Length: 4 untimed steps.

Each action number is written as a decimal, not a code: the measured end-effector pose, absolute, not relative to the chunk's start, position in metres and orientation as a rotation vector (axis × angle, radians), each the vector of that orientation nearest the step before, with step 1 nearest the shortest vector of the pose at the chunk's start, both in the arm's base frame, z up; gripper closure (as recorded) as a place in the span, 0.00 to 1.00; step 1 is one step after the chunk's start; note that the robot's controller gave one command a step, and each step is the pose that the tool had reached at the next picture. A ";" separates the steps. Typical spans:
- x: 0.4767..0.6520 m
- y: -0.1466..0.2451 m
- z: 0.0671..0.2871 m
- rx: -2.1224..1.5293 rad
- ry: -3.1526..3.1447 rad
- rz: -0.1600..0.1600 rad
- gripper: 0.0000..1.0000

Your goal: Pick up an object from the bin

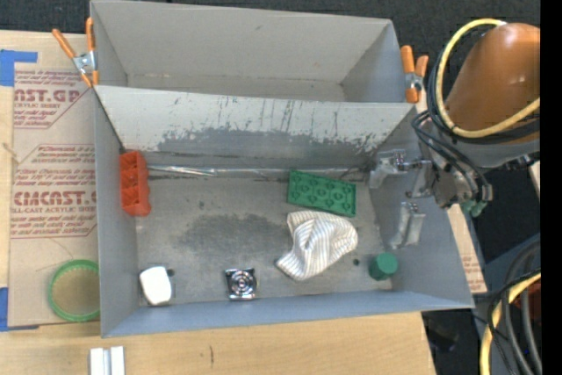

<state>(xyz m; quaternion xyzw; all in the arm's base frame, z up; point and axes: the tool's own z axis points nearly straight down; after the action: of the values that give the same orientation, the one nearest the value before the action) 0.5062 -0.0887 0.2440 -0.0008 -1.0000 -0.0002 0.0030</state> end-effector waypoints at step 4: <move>0.489 -0.041 0.160 0.237 -3.136 0.001 0.00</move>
Offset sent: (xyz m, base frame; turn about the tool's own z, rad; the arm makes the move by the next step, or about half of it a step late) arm -0.0241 0.0579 -0.1740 -0.1522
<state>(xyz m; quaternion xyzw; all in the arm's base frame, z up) 0.4887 -0.0408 0.1598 0.0753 -0.9972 0.0004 -0.0015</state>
